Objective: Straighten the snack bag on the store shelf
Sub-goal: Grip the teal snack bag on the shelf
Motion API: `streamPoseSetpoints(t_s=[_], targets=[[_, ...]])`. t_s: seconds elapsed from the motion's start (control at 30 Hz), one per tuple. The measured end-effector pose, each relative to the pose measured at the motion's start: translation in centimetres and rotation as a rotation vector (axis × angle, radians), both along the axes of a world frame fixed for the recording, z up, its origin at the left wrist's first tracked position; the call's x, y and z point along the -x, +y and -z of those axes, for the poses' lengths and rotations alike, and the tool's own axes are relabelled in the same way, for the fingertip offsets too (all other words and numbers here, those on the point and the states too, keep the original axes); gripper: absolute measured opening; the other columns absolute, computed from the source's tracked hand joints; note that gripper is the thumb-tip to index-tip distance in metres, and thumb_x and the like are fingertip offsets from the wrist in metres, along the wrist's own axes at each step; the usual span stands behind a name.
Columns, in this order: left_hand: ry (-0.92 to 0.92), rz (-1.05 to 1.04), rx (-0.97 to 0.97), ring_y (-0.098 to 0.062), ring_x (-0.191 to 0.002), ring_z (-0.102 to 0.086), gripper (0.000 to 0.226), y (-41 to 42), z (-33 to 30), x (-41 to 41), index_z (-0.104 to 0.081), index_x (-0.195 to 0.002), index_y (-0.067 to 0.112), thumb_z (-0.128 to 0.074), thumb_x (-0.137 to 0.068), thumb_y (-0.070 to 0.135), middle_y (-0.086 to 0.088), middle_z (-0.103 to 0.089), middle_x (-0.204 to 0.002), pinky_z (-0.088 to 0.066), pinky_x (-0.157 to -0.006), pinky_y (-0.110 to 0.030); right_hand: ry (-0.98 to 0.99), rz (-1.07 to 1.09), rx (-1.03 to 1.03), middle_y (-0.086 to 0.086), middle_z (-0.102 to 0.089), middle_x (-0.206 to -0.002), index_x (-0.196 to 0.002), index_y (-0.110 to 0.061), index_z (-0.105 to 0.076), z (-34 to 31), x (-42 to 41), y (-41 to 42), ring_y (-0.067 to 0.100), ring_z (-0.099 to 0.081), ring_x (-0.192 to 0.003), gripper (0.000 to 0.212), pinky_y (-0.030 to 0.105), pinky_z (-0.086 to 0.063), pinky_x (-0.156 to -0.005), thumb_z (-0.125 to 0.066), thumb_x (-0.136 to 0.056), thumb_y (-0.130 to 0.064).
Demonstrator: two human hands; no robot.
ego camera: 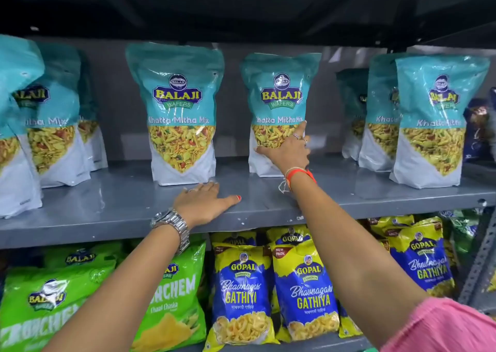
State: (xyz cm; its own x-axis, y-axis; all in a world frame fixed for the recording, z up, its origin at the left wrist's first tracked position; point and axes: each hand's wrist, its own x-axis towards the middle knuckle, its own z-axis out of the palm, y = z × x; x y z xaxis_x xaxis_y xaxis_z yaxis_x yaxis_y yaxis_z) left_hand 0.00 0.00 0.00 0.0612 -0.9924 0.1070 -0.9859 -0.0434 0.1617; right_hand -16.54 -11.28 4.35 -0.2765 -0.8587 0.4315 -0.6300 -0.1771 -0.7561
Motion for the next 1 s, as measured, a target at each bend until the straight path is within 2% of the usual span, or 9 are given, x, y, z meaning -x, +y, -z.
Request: streamPoseSetpoints(t_s=[0.23,0.4,0.6,0.8,1.0], targets=[[-0.046,-0.002,0.002,-0.018,-0.146,-0.011,0.086,0.2,0.0,0.0,-0.015,-0.149,0.014,-0.023,-0.085,0.07,-0.001,-0.01,-0.16,-0.012,-0.118,-0.043,-0.023,-0.002,0.036,0.023,-0.031,-0.143,-0.15,-0.012,0.001,0.0,-0.2,-0.4,0.042,-0.037,-0.129,0.129,0.05,-0.038,-0.102,-0.083,-0.059,-0.051],[-0.057,-0.012,0.001,-0.018,-0.146,-0.012,0.085,0.4,0.1,0.1,-0.016,-0.149,0.015,-0.024,-0.085,0.07,-0.001,-0.01,-0.16,-0.012,-0.118,-0.044,-0.046,-0.031,0.069,0.022,-0.035,-0.141,-0.15,-0.012,-0.002,0.1,0.3,0.2,0.042,-0.037,-0.128,0.126,0.051,-0.038,-0.102,-0.083,-0.061,-0.047],[-0.058,-0.012,-0.018,-0.018,-0.146,-0.011,0.083,0.8,-0.3,0.2,-0.015,-0.15,0.015,-0.023,-0.086,0.069,0.0,-0.01,-0.16,-0.01,-0.118,-0.042,-0.11,-0.069,0.082,0.018,-0.034,-0.139,-0.15,-0.017,-0.006,0.4,1.5,2.4,0.041,-0.035,-0.128,0.122,0.052,-0.04,-0.1,-0.085,-0.06,-0.043],[-0.041,-0.02,-0.026,-0.018,-0.145,-0.013,0.084,1.0,-0.5,0.3,-0.016,-0.149,0.015,-0.026,-0.086,0.069,-0.001,-0.012,-0.159,-0.012,-0.118,-0.041,-0.094,-0.056,0.115,0.017,-0.039,-0.133,-0.148,-0.018,-0.009,0.8,2.7,5.6,0.039,-0.037,-0.124,0.121,0.047,-0.04,-0.099,-0.085,-0.058,-0.045],[-0.026,-0.047,-0.011,-0.022,-0.14,-0.027,0.082,0.8,-0.4,0.3,-0.032,-0.143,0.014,-0.028,-0.084,0.07,-0.003,-0.027,-0.155,-0.024,-0.113,-0.043,-0.095,-0.064,0.107,0.019,-0.034,-0.136,-0.148,-0.02,-0.009,0.7,3.8,8.7,0.041,-0.036,-0.125,0.12,0.048,-0.04,-0.099,-0.085,-0.058,-0.044]])
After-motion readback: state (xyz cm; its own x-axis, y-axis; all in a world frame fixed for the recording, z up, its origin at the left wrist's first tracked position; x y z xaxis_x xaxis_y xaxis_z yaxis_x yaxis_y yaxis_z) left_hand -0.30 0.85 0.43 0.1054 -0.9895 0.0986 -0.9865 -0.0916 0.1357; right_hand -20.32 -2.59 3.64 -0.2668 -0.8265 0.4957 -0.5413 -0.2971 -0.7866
